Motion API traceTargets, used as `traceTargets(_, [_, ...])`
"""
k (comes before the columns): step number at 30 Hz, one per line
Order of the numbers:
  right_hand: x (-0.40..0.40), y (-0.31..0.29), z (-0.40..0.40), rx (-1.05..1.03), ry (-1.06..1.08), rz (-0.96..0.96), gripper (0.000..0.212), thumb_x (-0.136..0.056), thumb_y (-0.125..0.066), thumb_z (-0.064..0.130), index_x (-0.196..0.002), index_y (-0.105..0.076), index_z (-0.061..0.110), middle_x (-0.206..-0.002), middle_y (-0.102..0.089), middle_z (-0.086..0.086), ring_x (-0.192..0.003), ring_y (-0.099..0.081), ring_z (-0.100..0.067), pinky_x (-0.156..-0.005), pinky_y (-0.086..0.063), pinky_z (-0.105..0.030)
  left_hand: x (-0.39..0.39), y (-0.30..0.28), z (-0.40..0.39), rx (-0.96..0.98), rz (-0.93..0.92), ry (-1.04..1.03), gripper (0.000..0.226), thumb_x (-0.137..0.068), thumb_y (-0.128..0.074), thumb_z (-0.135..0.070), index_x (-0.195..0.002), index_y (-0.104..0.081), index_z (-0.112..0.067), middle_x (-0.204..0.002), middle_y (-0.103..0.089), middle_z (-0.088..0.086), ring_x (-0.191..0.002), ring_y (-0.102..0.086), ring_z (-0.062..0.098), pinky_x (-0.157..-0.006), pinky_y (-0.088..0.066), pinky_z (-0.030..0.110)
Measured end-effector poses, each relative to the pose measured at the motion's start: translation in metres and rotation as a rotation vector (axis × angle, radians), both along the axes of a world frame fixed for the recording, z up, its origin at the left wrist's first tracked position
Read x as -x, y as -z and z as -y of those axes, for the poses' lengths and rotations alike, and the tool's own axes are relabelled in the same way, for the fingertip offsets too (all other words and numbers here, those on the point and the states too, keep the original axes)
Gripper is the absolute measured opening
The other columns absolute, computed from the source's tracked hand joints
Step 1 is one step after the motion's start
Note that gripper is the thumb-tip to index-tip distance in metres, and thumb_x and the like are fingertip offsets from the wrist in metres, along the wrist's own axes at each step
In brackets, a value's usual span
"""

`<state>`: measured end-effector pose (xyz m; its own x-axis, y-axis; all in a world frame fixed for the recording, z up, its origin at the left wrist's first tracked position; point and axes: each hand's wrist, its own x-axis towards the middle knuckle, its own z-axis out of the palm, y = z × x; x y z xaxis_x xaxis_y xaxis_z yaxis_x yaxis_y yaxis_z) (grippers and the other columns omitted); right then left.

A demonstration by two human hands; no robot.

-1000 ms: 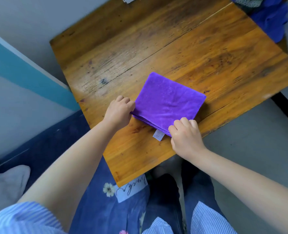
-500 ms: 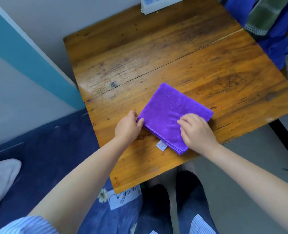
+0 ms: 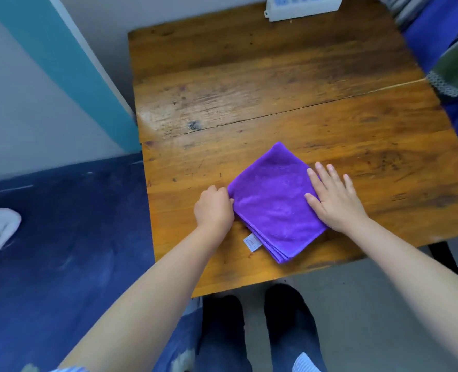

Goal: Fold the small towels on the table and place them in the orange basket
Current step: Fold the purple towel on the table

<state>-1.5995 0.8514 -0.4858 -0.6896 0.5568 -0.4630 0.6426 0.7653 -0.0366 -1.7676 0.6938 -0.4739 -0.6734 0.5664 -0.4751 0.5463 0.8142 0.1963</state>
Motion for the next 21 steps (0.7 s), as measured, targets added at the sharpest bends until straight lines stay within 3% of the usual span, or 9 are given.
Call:
traceTargets(3, [-0.016,-0.008,-0.017,-0.008,0.061,0.052,0.082,-0.076,-0.001,0.054,-0.148,-0.007,0.016,-0.157,0.001,-0.004,-0.145,0.003,-0.02,-0.116,-0.002,-0.044,-0.006,-0.002,-0.003,0.024,-0.01,-0.033,0.028,-0.097,-0.042,-0.022,-0.116,-0.055,-0.006,-0.121,-0.052,0.013,-0.116,-0.048,0.031,-0.087,-0.042,0.04])
traceTargets(7, [0.006,-0.025,-0.033,0.011,-0.035,-0.159,0.092,-0.07,0.0,0.056,-0.142,-0.028,0.005,-0.152,-0.023,-0.013,-0.143,-0.016,-0.027,-0.115,-0.015,-0.043,-0.009,-0.004,-0.014,0.01,0.028,-0.176,0.033,-0.095,-0.038,-0.019,-0.115,-0.056,-0.002,-0.122,-0.052,0.018,-0.117,-0.047,0.035,-0.092,-0.041,0.04])
traceTargets(10, [0.047,-0.033,-0.037,-0.008,-0.208,-0.307,0.06,-0.088,-0.032,0.038,-0.135,-0.042,0.002,-0.141,-0.043,-0.016,-0.136,-0.034,-0.03,-0.109,-0.029,-0.042,-0.013,-0.007,-0.019,0.057,0.004,-0.191,0.039,-0.099,-0.029,-0.026,-0.12,-0.055,-0.006,-0.125,-0.052,0.016,-0.12,-0.046,0.033,-0.096,-0.038,0.04])
traceTargets(12, [0.077,-0.036,-0.038,-0.011,-0.313,-0.242,0.048,-0.09,-0.046,0.025,-0.134,-0.04,0.006,-0.139,-0.043,-0.012,-0.131,-0.037,-0.027,-0.103,-0.034,-0.039,-0.016,-0.007,-0.022,0.115,-0.041,-0.15,0.038,-0.1,-0.03,-0.029,-0.125,-0.051,-0.009,-0.128,-0.049,0.013,-0.122,-0.045,0.03,-0.097,-0.037,0.039])
traceTargets(16, [0.115,-0.037,-0.04,0.04,-0.433,-0.027,0.048,-0.088,-0.048,0.018,-0.134,-0.037,0.013,-0.133,-0.043,-0.012,-0.123,-0.042,-0.031,-0.092,-0.041,-0.039,-0.024,-0.006,-0.03,0.17,-0.052,-0.197,0.034,-0.099,-0.036,-0.024,-0.126,-0.048,-0.007,-0.13,-0.048,0.012,-0.124,-0.043,0.029,-0.098,-0.036,0.038])
traceTargets(21, [0.128,-0.028,-0.049,0.156,-0.453,0.053,0.034,-0.083,-0.047,0.007,-0.117,-0.055,0.008,-0.12,-0.056,-0.015,-0.113,-0.051,-0.032,-0.087,-0.046,-0.035,-0.024,-0.006,-0.035,0.18,-0.002,-0.283,0.033,-0.096,-0.042,-0.021,-0.125,-0.049,-0.007,-0.13,-0.048,0.013,-0.125,-0.042,0.03,-0.1,-0.035,0.039])
